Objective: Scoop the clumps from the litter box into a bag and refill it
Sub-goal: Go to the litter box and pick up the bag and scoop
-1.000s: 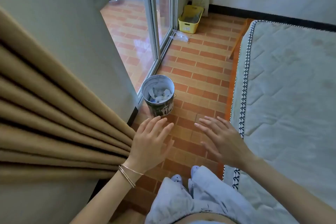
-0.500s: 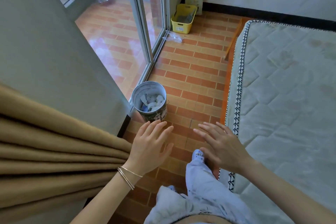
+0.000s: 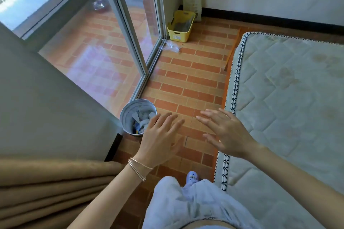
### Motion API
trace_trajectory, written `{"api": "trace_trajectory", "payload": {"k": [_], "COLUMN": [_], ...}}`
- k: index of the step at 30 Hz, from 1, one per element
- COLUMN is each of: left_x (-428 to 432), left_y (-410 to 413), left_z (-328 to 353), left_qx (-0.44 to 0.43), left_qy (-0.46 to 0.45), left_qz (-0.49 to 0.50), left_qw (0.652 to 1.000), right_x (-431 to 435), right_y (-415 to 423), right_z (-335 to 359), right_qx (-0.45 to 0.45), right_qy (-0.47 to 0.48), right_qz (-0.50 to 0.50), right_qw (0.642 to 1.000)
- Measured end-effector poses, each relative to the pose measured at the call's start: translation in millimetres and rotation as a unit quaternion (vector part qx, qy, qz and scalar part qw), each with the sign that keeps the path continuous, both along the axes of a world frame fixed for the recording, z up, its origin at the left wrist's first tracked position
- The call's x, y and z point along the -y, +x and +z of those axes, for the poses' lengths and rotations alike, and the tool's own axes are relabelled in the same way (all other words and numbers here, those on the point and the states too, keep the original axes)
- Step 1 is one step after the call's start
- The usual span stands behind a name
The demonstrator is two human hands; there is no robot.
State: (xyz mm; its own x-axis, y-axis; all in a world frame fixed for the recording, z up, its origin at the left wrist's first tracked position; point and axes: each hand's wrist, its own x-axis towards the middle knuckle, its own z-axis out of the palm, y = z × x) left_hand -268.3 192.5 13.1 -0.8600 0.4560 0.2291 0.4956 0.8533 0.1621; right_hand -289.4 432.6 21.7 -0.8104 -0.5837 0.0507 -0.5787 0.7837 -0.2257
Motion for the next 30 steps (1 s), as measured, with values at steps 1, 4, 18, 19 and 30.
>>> {"api": "trace_trajectory", "payload": {"k": [1, 4, 18, 19, 30], "left_x": [-4, -15, -38, -37, -32], "left_y": [-7, -28, -174, -192, -353], "left_z": [-1, -5, -23, -20, 9], "left_qx": [0.001, 0.009, 0.049, 0.048, 0.02], "left_qy": [-0.002, -0.011, 0.0, 0.003, 0.012], "left_qz": [-0.002, -0.008, -0.06, -0.064, -0.084], "left_qw": [1.0, 1.0, 0.997, 0.997, 0.996], "right_x": [-4, -15, -37, -38, -27], "right_y": [-6, -21, -141, -156, -302], "right_z": [0, -6, -28, -26, -5], "right_qx": [0.001, 0.006, 0.042, 0.038, -0.008], "right_qy": [-0.008, -0.026, -0.002, -0.001, -0.035], "right_qz": [-0.009, -0.033, -0.07, -0.069, -0.09], "right_qw": [1.0, 0.999, 0.997, 0.997, 0.995]}}
